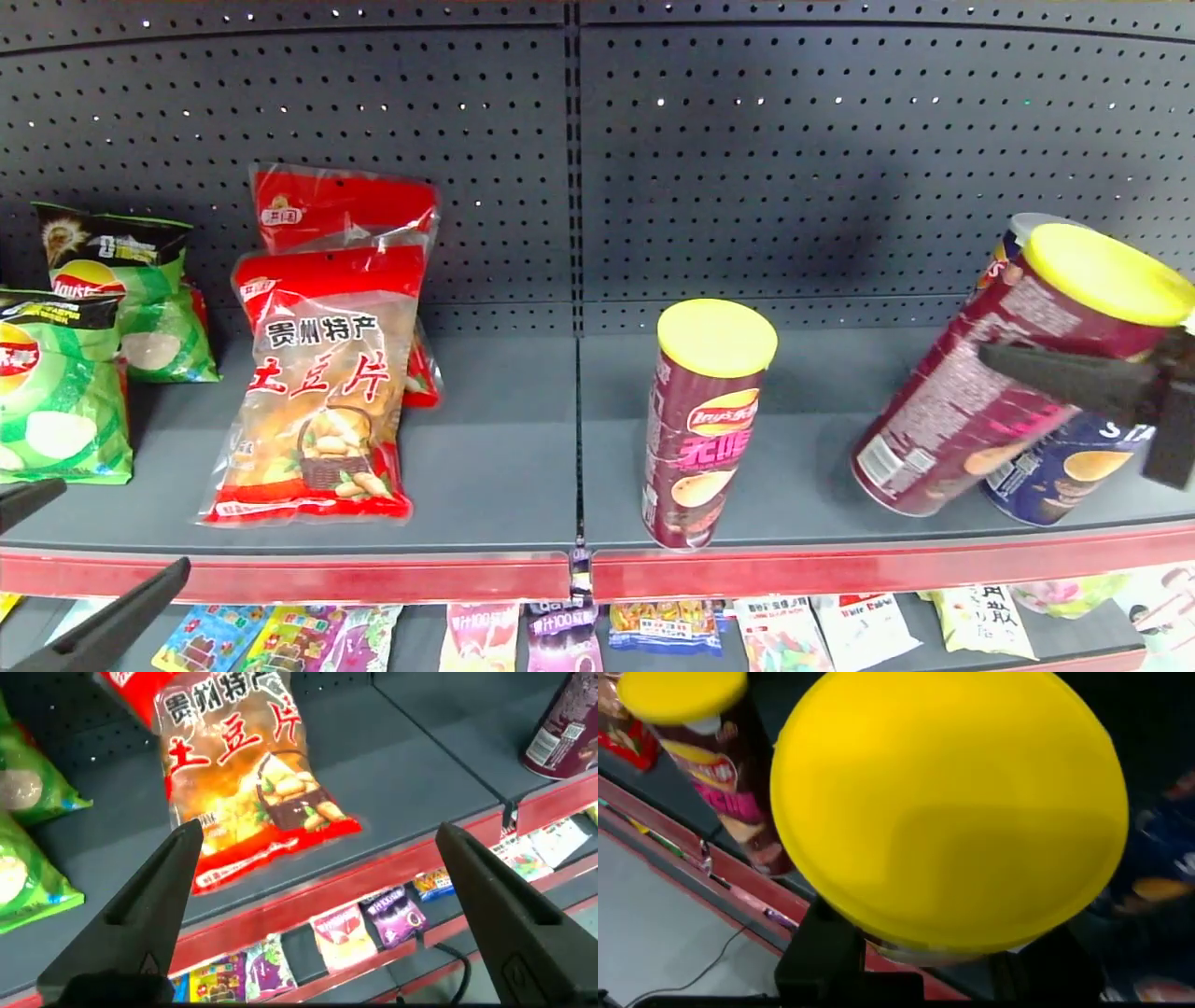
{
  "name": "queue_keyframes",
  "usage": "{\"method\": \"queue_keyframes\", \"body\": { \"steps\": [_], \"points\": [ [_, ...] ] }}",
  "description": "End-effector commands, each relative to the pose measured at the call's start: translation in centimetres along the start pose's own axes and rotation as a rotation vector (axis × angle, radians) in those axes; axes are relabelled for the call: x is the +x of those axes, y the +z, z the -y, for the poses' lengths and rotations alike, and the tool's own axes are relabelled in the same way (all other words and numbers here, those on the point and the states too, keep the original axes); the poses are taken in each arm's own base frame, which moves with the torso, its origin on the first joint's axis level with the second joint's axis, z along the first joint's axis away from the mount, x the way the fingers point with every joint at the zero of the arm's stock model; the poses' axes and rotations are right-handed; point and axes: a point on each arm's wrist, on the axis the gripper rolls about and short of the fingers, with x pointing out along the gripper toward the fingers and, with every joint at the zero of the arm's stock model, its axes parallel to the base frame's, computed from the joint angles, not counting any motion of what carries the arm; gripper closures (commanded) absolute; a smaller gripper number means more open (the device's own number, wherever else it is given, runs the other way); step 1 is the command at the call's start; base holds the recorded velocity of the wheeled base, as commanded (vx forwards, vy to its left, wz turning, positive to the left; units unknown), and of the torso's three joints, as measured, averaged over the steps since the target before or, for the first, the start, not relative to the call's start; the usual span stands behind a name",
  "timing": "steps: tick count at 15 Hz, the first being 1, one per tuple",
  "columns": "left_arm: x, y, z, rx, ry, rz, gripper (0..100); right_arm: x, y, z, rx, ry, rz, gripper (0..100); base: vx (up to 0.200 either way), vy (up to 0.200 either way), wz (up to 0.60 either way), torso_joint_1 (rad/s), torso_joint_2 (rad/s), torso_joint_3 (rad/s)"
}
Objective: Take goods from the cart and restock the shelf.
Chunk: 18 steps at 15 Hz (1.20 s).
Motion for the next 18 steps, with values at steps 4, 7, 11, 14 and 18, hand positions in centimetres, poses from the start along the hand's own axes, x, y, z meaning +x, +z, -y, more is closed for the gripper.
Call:
{"method": "queue_keyframes", "body": {
  "steps": [4, 7, 11, 14, 18],
  "points": [
    [1.3, 0.3, 0.2, 0.008, -0.082, -0.048, 0, 12.4, 2.3, 0.9, 0.001, 0.122, -0.071, 100, 0.0, 0.0, 0.0, 0.0, 0.0, 0.0],
    [1.4, 0.3, 0.4, 0.013, -0.11, -0.058, 0, 15.8, 3.2, 1.3, -0.004, 0.155, -0.056, 100, 0.0, 0.0, 0.0, 0.0, 0.0, 0.0],
    [1.4, 0.4, 0.4, 0.014, -0.108, -0.054, 0, 18.9, 3.4, 1.5, -0.01, 0.16, -0.054, 100, 0.0, 0.0, 0.0, 0.0, 0.0, 0.0],
    [1.5, 0.3, 0.4, 0.013, -0.112, -0.06, 0, 20.4, 3.0, 0.1, -0.022, 0.201, -0.071, 100, 0.0, 0.0, 0.0, 0.0, 0.0, 0.0],
    [1.5, 0.3, 0.4, 0.013, -0.114, -0.061, 0, 21.9, 2.6, -0.5, -0.03, 0.216, -0.08, 100, 0.0, 0.0, 0.0, 0.0, 0.0, 0.0]
  ]
}}
